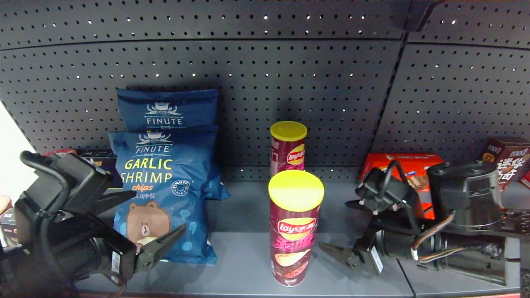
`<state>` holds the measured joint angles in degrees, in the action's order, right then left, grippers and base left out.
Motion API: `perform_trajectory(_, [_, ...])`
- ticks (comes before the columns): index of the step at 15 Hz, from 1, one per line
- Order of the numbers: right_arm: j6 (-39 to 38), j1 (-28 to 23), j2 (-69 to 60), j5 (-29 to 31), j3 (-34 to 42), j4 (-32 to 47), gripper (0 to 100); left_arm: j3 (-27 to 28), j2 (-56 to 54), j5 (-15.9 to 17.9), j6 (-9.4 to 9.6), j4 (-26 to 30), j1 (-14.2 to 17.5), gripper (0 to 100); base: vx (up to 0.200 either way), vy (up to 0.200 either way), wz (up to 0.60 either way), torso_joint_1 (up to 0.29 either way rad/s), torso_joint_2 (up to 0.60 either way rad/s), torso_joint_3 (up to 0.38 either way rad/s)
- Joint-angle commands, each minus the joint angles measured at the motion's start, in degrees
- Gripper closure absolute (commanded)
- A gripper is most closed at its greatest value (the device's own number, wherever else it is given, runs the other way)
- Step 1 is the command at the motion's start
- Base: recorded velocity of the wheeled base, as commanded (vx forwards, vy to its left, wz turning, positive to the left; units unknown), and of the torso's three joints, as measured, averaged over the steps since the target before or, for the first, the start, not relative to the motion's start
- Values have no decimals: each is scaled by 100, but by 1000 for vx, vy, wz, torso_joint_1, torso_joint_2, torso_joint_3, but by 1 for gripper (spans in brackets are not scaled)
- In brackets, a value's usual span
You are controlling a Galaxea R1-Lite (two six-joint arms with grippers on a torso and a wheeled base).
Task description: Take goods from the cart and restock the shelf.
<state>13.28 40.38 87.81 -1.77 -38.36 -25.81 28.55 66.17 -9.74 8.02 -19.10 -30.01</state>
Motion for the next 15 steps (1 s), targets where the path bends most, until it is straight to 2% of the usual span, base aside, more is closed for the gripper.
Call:
perform_trajectory(1, [0, -408, -765, 27, -145, -3, 0, -122, -412, -10, 24, -6, 321, 0, 0, 0, 0, 0, 0, 0])
perform_trajectory(4, [-9, -1190, -1416, 27, -84, -3, 0, -420, -1045, -2, 33, -6, 1244, 0, 0, 0, 0, 0, 0, 0])
perform_trajectory(5, [-9, -1471, -1653, 27, -31, -3, 0, -658, -1361, -2, 24, -6, 1604, 0, 0, 0, 0, 0, 0, 0])
perform_trajectory(6, [-9, -1682, -1820, 27, 48, -3, 0, -877, -1634, -2, 6, -6, 1815, 0, 0, 0, 0, 0, 0, 0])
perform_trajectory(7, [-9, -1972, -2180, 27, 277, -3, 0, -1317, -2143, -10, -2, 3, 2017, 0, 0, 0, 0, 0, 0, 0])
perform_trajectory(8, [-9, -2297, -2602, 27, 576, 14, 0, -1660, -2618, -19, -2, 38, 2017, 0, 0, 0, 0, 0, 0, 0])
perform_trajectory(11, [-88, -3317, -3657, -17, 1507, 58, 0, -1976, -3374, 7, 6, 73, 1973, 0, 0, 0, 0, 0, 0, 0])
perform_trajectory(14, [-88, -3791, -4290, -25, 2079, 67, 0, -2117, -3435, -10, -2, 73, 1982, 0, 0, 0, 0, 0, 0, 0])
perform_trajectory(15, [-97, -3888, -4615, -8, 2360, 67, 0, -2328, -3646, -10, 6, 73, 1982, 0, 0, 0, 0, 0, 0, 0])
